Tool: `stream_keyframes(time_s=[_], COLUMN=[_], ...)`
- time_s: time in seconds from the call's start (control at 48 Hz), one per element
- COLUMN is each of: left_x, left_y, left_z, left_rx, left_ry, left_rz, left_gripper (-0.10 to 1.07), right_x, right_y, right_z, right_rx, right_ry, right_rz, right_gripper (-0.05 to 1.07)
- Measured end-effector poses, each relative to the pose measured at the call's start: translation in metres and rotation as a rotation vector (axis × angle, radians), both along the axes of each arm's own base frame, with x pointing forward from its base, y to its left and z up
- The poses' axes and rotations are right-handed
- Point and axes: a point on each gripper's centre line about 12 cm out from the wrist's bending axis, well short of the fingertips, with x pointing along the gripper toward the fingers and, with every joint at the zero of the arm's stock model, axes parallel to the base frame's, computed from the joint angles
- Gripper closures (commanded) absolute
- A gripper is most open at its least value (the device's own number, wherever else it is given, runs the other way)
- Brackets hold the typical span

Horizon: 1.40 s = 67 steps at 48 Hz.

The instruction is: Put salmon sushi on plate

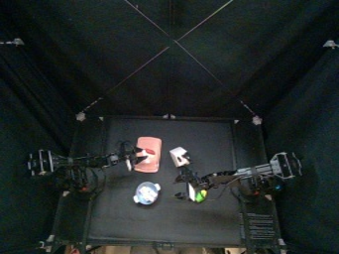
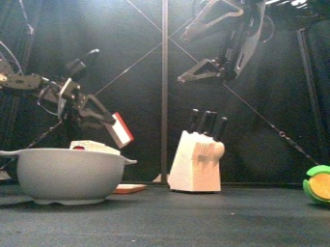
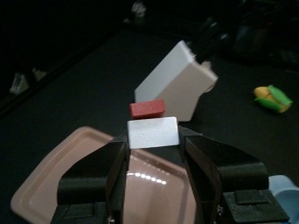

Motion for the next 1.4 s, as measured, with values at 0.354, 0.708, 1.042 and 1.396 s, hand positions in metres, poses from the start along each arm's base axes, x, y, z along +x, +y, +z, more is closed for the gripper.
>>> stream_keyframes(time_s=[0.354,0.708,1.042,1.396], left_x=[0.018,0.009,0.004,0.001], left_y=[0.018,0.013,0.008,0.003], left_z=[-0.044,-0.059,-0.062,-0.062], left_rx=[-0.074,-0.092,-0.082,-0.086], left_ry=[0.076,0.123,0.146,0.208], left_rz=[0.073,0.071,0.034,0.0], left_gripper=[0.45,0.45,0.32,0.05], right_x=[0.0,-0.001,-0.001,0.0], right_y=[0.006,0.006,0.005,0.005], right_z=[-0.006,-0.009,-0.009,-0.009], right_rx=[0.02,0.03,0.03,0.031], right_ry=[0.009,0.018,0.021,0.02], right_rz=[0.016,0.009,0.006,0.007], right_gripper=[0.0,0.0,0.0,0.0])
